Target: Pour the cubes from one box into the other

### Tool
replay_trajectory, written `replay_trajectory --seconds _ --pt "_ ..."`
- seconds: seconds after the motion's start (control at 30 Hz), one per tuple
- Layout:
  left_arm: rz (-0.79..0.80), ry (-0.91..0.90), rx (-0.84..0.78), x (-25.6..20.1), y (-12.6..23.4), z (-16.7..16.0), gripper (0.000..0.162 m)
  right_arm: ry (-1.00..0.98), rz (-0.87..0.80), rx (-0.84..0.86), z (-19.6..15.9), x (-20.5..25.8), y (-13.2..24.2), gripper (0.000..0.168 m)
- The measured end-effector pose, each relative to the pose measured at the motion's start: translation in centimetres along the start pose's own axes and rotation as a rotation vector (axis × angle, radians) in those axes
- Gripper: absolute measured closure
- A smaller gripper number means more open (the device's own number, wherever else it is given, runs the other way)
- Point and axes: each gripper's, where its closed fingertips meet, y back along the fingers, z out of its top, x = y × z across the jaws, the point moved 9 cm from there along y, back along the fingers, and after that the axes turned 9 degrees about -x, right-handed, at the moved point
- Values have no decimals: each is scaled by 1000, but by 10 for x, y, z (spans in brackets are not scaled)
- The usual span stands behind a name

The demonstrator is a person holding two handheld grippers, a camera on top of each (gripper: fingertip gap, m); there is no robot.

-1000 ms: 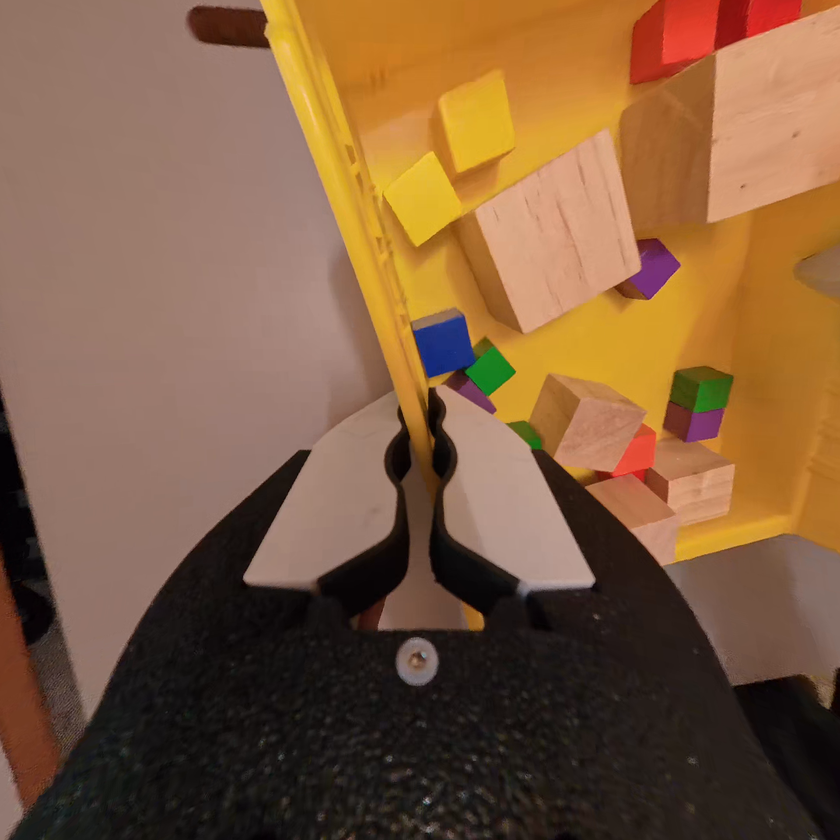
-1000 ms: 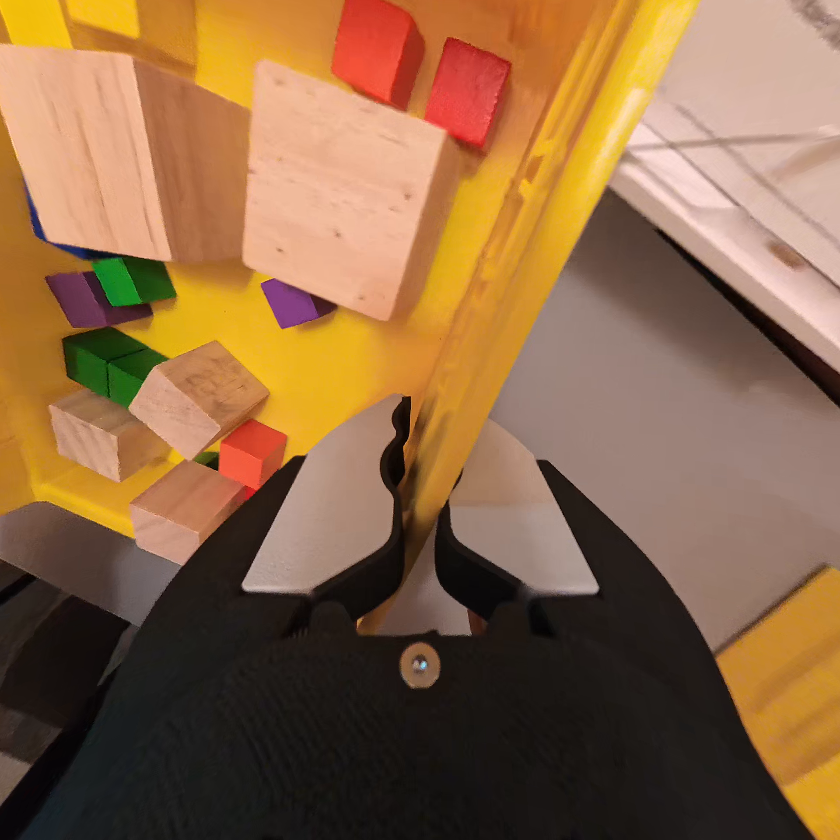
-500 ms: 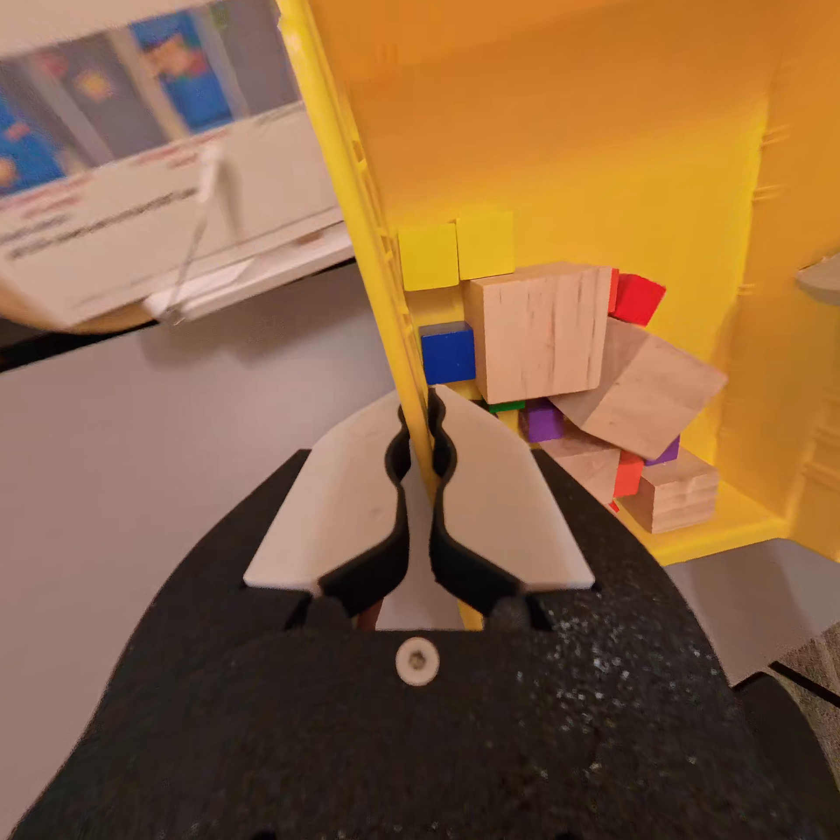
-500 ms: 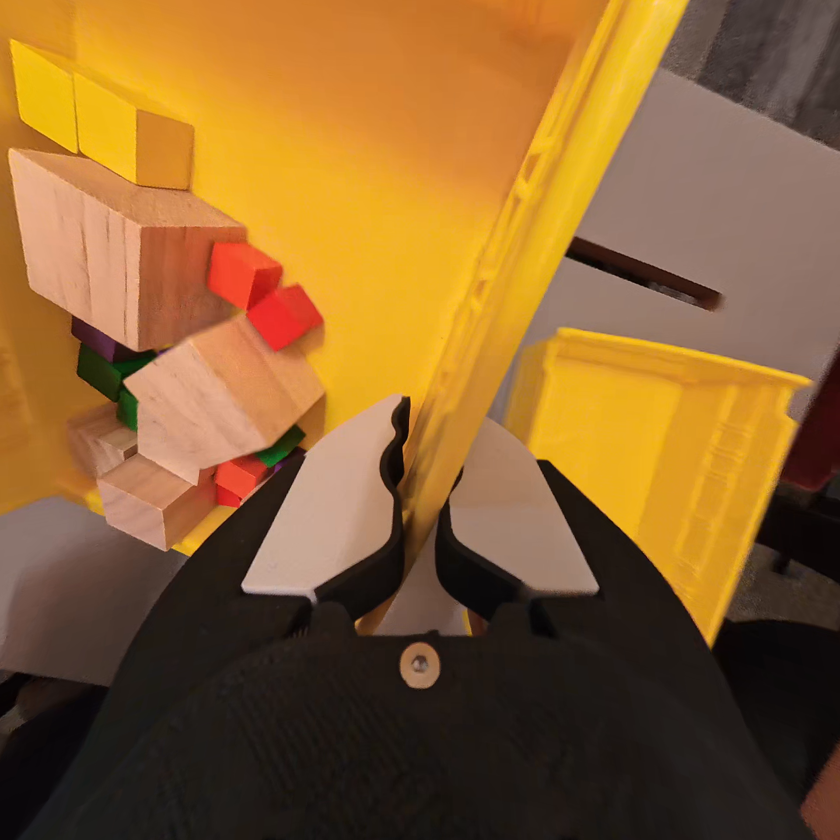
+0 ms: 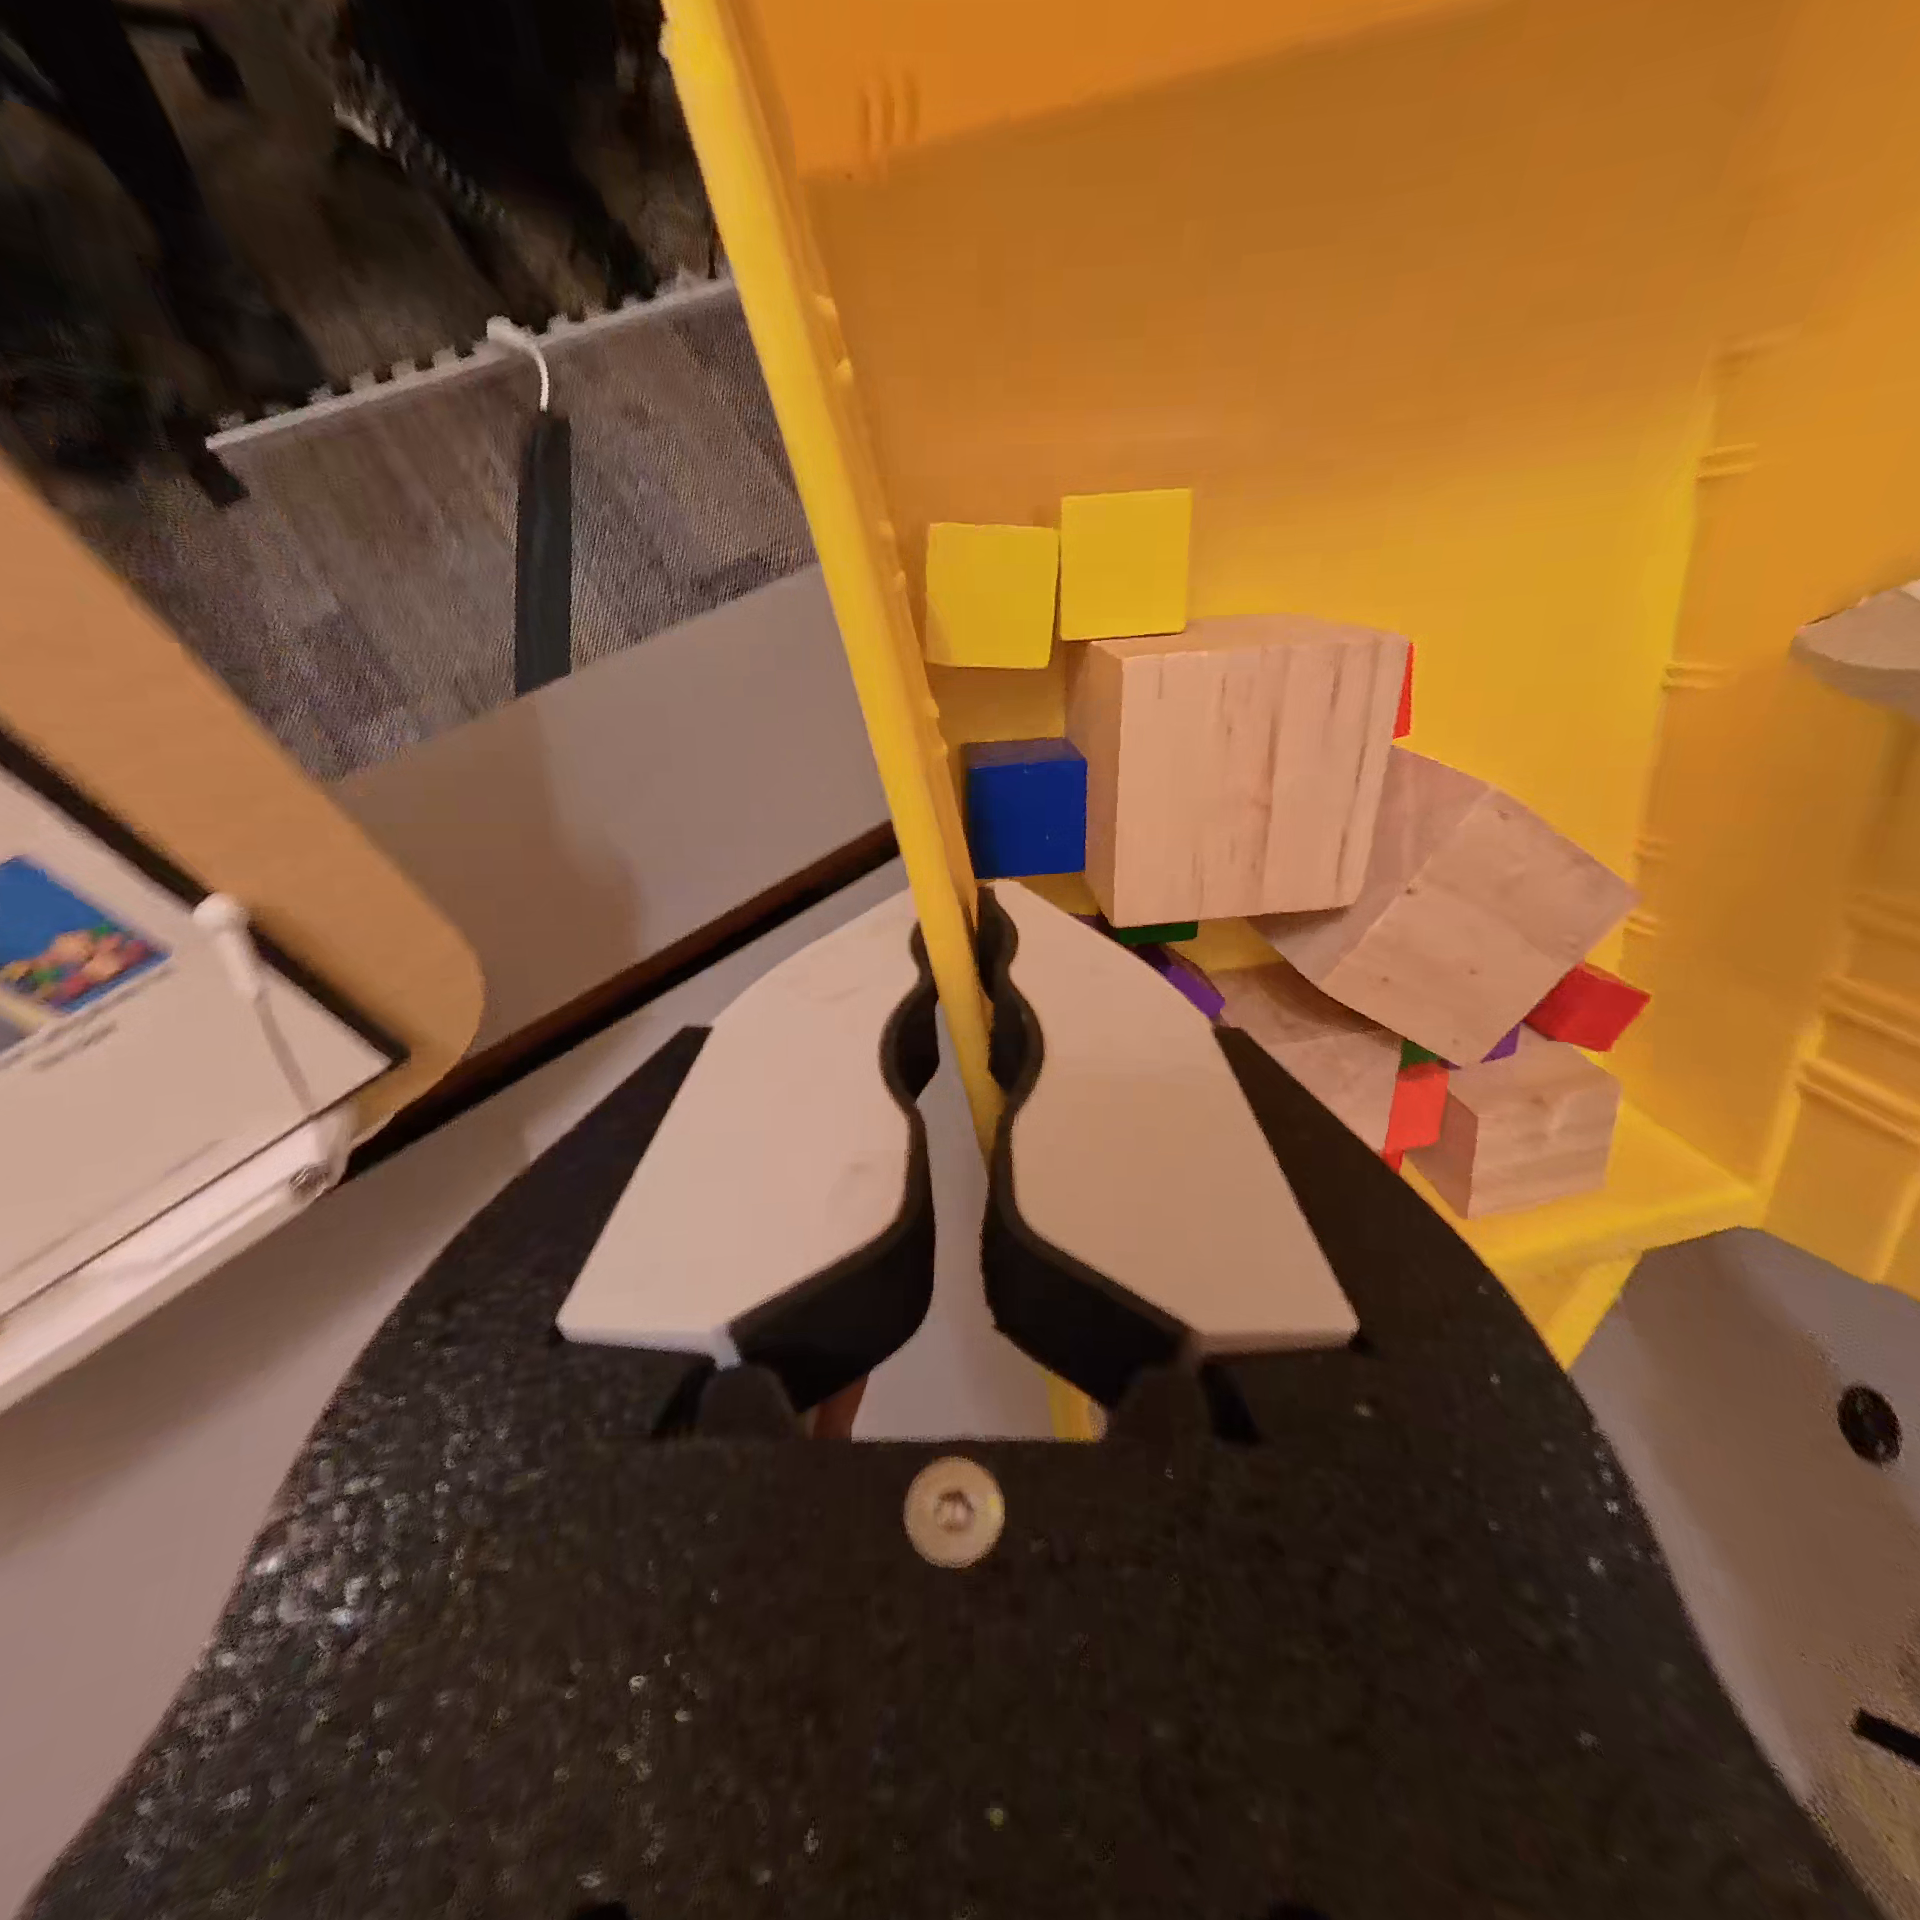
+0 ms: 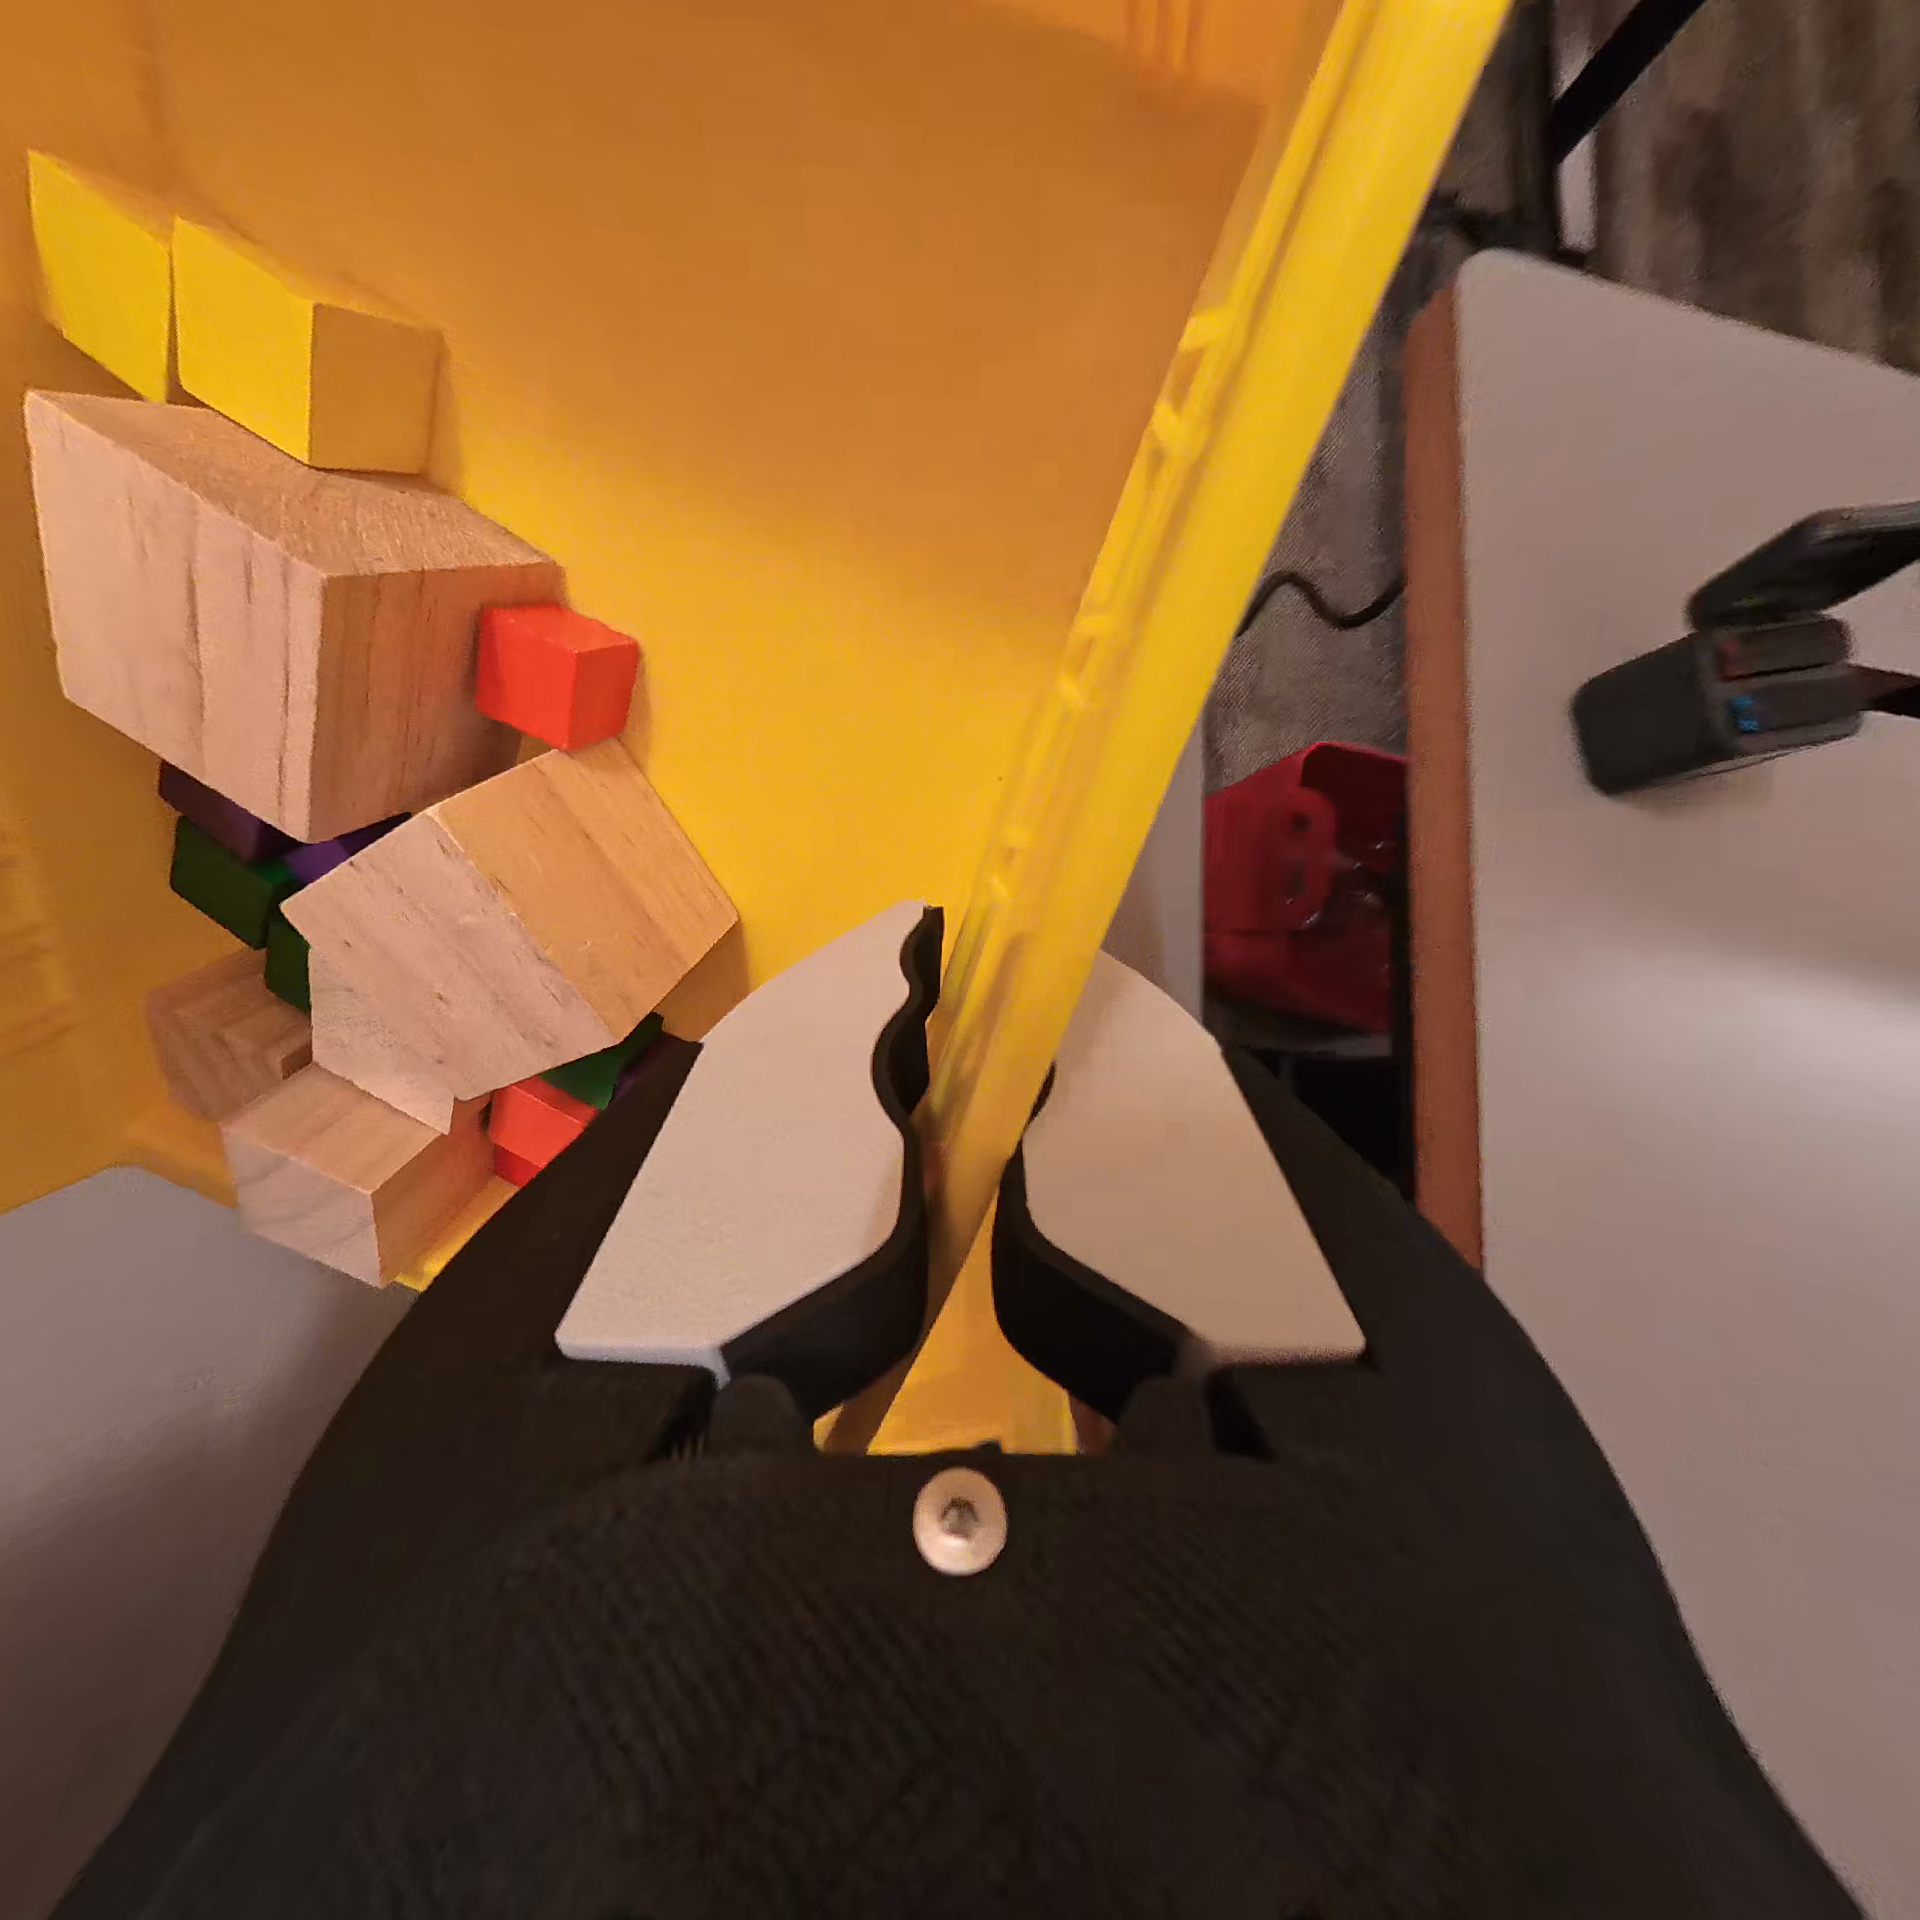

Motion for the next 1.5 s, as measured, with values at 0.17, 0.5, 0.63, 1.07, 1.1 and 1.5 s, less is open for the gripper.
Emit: replay_trajectory --seconds 0.17,0.5,0.63,1.07,1.1,1.5 --pt "-2 -26 -173 -25 -34 -1 159 -9 -78 -170 -15 -33 -13 161" --pt "-38 -152 -460 -51 -73 -15 158 -91 -157 -449 -45 -65 -29 162" --pt "-52 -177 -537 -55 -80 -21 158 -71 -182 -510 -50 -69 -32 162" --pt "1 -242 -671 -50 -70 -23 158 -56 -148 -680 -49 -64 -33 161" --pt "7 -243 -688 -48 -68 -21 158 -53 -146 -697 -47 -62 -32 161" --pt "51 -235 -824 -47 -56 -28 155 4 -157 -880 -33 -59 -26 164"
